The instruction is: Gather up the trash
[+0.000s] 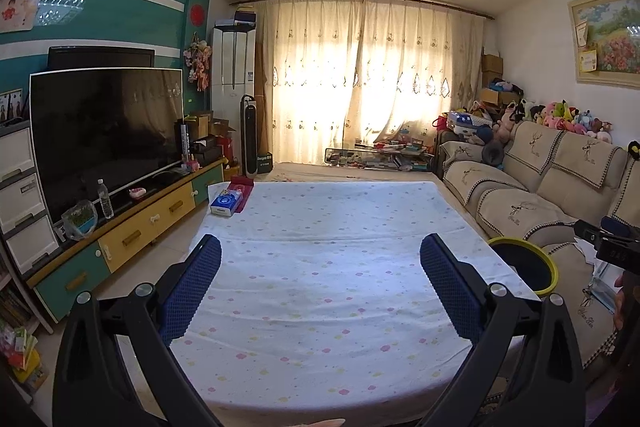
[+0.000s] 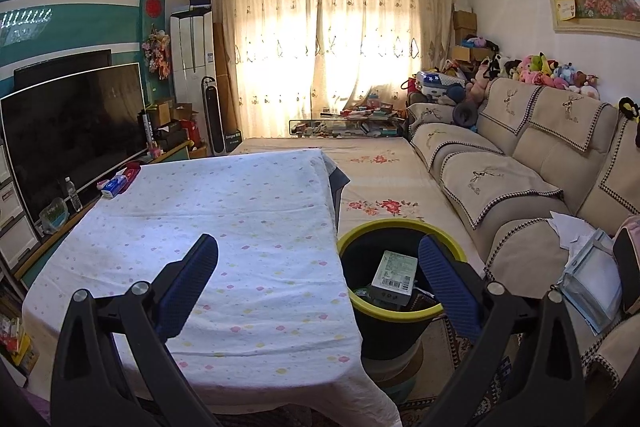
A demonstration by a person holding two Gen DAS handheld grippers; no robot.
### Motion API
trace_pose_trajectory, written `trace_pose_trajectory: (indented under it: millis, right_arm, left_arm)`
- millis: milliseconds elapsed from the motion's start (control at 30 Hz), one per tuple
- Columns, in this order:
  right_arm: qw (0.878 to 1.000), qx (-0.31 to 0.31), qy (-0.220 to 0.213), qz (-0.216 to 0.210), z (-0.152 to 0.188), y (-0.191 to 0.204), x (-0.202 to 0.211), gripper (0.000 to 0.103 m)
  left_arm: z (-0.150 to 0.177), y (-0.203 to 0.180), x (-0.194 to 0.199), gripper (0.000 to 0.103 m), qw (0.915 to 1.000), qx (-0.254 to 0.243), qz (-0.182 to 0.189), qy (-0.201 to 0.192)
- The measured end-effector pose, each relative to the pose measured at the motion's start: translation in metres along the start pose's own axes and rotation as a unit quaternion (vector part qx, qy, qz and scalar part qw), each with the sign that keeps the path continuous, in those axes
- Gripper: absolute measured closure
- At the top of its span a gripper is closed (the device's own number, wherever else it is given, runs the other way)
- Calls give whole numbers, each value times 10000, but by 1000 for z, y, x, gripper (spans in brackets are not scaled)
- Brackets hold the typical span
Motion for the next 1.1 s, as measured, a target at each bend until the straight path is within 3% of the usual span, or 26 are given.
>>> trace_pose_trajectory:
  millis: [1100]
  right_arm:
    - [9999, 10, 107, -112, 7, 6, -8, 7]
  left_arm:
    - [2, 3, -7, 5, 10000, 80, -22, 2]
Point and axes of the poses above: each gripper's, at about its wrist camera, not at the fingertips, and x roughly against the way its jaws point, y to its left, z to its underside, the point moved 9 cm from there along -x, roughly the way its jaws point, and after that the axes turned 3 degrees about -z, right-handed, at the moved point
